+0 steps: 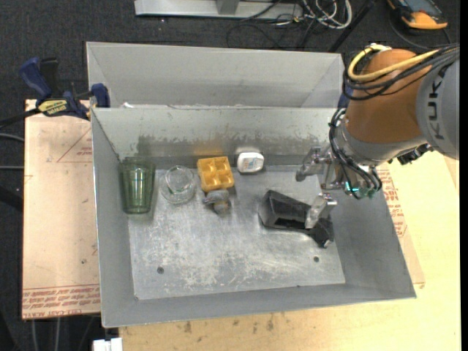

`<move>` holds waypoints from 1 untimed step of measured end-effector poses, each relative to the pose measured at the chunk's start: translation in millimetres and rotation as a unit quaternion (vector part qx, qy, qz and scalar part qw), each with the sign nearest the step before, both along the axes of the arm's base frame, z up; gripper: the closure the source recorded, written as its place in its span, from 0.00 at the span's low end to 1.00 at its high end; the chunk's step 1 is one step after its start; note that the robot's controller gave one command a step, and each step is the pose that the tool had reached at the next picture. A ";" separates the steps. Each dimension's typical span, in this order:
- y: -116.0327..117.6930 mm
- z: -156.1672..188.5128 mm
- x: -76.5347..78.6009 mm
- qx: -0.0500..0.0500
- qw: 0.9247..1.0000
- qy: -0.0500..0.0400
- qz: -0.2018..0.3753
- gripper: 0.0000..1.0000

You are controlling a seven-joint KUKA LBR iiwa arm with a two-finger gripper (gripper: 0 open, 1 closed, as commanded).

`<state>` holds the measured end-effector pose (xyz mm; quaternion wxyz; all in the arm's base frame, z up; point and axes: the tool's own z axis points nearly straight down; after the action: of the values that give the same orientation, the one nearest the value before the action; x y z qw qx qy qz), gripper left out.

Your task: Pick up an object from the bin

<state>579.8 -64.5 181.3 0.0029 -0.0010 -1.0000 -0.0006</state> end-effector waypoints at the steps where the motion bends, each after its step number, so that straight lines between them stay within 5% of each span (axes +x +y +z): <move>1: 0.1 3.9 1.8 0.000 1.000 -0.004 0.001 0.00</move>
Offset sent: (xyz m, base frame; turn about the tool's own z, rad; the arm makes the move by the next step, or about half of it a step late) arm -0.0056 -0.0076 -0.1061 0.0294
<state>581.5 -64.4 185.2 -0.0007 -0.0004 -1.0000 -0.0002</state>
